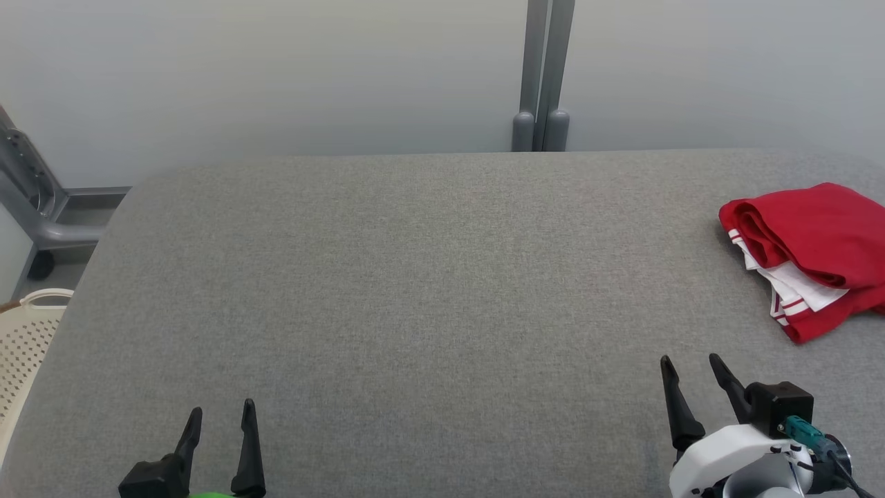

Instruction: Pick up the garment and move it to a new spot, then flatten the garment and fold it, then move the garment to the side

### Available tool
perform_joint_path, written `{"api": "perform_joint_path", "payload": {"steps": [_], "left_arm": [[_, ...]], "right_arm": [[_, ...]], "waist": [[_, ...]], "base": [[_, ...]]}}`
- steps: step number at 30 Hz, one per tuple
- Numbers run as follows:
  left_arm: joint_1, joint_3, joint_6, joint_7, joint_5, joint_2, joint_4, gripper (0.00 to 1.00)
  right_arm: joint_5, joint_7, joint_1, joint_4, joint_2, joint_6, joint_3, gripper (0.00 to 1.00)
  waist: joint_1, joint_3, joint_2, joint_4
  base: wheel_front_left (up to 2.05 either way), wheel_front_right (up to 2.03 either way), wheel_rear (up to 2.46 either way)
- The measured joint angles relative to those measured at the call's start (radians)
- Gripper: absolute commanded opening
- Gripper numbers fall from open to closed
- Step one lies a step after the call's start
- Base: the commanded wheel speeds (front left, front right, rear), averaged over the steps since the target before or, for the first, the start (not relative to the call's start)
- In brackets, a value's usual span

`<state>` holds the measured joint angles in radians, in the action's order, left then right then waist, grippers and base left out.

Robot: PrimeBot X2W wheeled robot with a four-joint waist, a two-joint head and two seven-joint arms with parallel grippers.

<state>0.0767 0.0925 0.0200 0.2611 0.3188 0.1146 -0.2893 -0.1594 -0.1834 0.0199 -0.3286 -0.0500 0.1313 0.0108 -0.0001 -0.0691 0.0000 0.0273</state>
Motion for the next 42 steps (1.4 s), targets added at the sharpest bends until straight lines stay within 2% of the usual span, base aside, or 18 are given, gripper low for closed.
{"api": "perform_joint_path", "payload": {"steps": [8, 33, 34, 39, 42], "left_arm": [[-0.002, -0.015, 0.011, 0.0, -0.008, -0.004, -0.019, 1.0], [-0.012, -0.037, 0.028, 0.0, -0.029, -0.02, -0.049, 1.0], [-0.011, -0.037, 0.028, 0.0, -0.031, -0.02, -0.052, 0.0], [0.011, -0.033, 0.028, -0.009, -0.026, -0.031, -0.094, 0.0], [0.01, -0.037, 0.029, -0.028, 0.02, -0.033, -0.099, 0.0]], "right_arm": [[0.039, 0.006, -0.005, 0.008, 0.0, 0.0, 0.019, 1.0], [0.022, 0.007, -0.005, 0.006, 0.0, 0.0, 0.014, 1.0], [0.022, 0.007, -0.005, 0.004, 0.0, 0.0, 0.014, 0.0], [0.019, 0.012, -0.029, -0.038, 0.007, 0.0, 0.015, 0.0], [-0.034, 0.03, -0.03, -0.042, 0.008, 0.0, 0.026, 0.0]], "waist": [[0.0, 0.003, 0.0, -0.006], [0.0, 0.006, 0.0, -0.007], [0.0001, 0.006, 0.0, -0.007], [0.0, 0.006, 0.0, -0.007], [0.0, 0.008, 0.0, -0.008]], "base": [[0.0, 0.0, 0.0], [0.0, 0.0, 0.0], [0.0, 0.0, 0.0], [0.0, 0.0, 0.0], [0.0, 0.0, 0.0]]}}
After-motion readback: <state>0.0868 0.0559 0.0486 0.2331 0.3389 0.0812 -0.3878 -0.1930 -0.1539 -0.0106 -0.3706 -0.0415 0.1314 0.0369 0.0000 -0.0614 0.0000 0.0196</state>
